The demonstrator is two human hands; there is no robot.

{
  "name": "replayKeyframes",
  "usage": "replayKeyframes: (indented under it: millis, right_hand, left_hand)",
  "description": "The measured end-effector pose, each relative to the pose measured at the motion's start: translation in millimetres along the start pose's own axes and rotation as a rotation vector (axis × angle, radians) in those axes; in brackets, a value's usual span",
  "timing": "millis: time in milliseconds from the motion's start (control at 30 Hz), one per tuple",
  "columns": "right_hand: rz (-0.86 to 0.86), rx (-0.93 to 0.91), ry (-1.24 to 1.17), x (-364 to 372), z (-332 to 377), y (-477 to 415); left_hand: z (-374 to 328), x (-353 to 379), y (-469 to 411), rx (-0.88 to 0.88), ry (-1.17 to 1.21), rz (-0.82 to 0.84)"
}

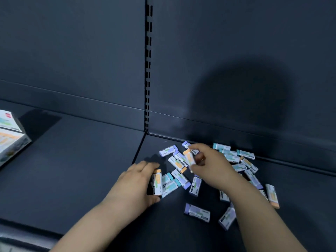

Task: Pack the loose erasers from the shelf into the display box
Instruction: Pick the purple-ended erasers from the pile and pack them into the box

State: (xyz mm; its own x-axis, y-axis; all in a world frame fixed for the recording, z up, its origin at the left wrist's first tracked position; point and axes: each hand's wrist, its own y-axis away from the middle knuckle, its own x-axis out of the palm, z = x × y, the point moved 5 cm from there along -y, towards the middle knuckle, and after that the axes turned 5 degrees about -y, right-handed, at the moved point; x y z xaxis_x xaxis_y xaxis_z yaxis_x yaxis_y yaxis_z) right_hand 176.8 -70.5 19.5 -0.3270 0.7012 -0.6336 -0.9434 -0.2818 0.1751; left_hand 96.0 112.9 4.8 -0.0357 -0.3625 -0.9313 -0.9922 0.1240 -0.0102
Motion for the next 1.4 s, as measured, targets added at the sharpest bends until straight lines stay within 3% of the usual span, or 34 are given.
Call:
replayKeyframes:
  millis: [100, 200, 300, 467, 667, 1167, 1400]
  right_hand:
    - [0.150, 0.011, -0.159, 20.8, 9.2, 30.4]
    - [0.271, 0.037, -0.002, 46.3, 11.8, 56.8]
    - [0.209, -0.005, 0.180, 63.8, 13.0, 68.5]
    - [0.130, 0.026, 0.288, 74.1, 17.4, 69.0]
    - [0.275, 0.023, 0.401, 78.3, 17.3, 70.8]
    - [0.117, -0.017, 0.383, 83.6, 16.5, 82.7]
    - [-0.005, -0.198, 0.215, 73.9, 22.8, 108.3]
  left_hand:
    - [-4.7, 0.4, 0.2, 0.065, -0.079, 0.049]
    - [-5.1, 2.0, 5.1, 0.122, -0.137, 0.116]
    - [-3.8, 9.9, 10.5, 0.144, -0.169, 0.183]
    - [-0.2, 19.5, 12.1, 0.137, -0.147, 0.209]
    - [5.6, 20.5, 17.7, 0.160, -0.065, 0.192]
    - [0.2, 28.8, 28.6, 0.206, 0.002, 0.210]
    - [-13.4, 1.1, 68.3, 0.143, -0.069, -0.021]
